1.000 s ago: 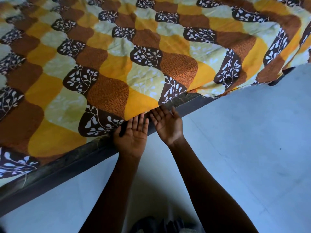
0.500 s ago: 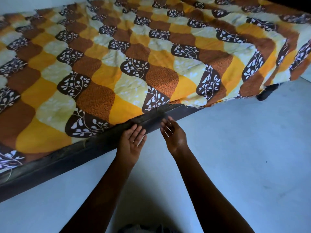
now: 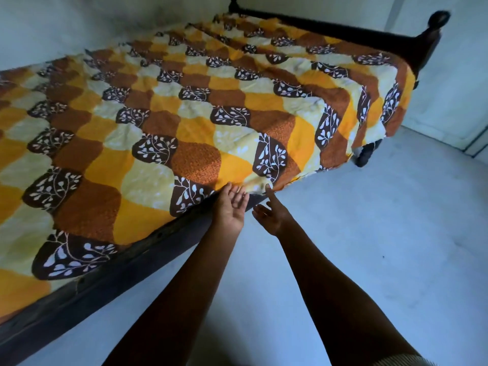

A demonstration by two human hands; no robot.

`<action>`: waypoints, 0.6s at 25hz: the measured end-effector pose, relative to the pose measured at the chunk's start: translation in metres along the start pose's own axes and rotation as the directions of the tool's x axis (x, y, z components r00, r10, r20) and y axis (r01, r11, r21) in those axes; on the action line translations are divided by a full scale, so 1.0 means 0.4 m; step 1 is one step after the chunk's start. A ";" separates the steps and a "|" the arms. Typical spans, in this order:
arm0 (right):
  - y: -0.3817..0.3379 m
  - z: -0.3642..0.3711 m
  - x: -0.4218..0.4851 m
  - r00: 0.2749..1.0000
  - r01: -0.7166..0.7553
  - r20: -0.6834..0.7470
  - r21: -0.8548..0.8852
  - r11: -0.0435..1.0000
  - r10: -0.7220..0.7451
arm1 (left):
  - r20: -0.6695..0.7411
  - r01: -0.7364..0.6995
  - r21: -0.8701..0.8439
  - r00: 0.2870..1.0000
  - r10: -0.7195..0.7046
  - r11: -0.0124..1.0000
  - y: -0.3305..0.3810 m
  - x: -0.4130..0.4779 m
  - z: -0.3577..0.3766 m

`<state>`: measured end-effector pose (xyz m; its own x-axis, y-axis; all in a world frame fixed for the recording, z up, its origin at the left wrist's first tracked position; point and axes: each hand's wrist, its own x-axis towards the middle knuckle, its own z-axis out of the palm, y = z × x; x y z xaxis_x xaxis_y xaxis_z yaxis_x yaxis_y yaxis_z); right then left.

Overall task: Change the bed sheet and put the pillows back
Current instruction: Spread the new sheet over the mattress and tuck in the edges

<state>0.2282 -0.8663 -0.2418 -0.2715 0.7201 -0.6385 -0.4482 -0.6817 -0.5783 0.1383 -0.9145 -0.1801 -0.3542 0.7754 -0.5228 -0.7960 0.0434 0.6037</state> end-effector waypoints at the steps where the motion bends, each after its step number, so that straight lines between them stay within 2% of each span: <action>1: -0.009 0.015 0.021 0.999 0.036 -0.001 0.006 0.999 -0.036 | 0.015 0.033 -0.031 0.999 -0.033 0.999 0.008 0.006 0.015; 4: -0.035 0.055 0.057 0.991 0.117 -0.069 -0.005 0.993 -0.117 | 0.040 0.110 -0.112 0.994 -0.107 0.988 0.029 0.036 0.029; 9: -0.054 0.050 0.098 0.905 0.255 -0.360 0.033 0.966 -0.227 | 0.155 0.247 -0.212 0.964 -0.218 0.945 0.028 0.081 -0.021; 12: -0.068 0.042 0.093 0.924 0.235 -0.327 0.077 0.969 -0.198 | 0.334 0.317 -0.286 0.918 -0.216 0.904 0.030 0.101 -0.044; 15: -0.084 0.028 0.081 0.970 0.240 -0.129 0.389 0.889 -0.206 | 0.444 0.321 -0.281 0.879 -0.173 0.905 0.026 0.125 -0.072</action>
<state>0.2249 -0.8186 -0.2375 -0.0615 0.8223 -0.5657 -0.7950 -0.3831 -0.4704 0.0982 -0.8935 -0.2176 0.0447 0.9539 -0.2969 -0.9716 0.1106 0.2093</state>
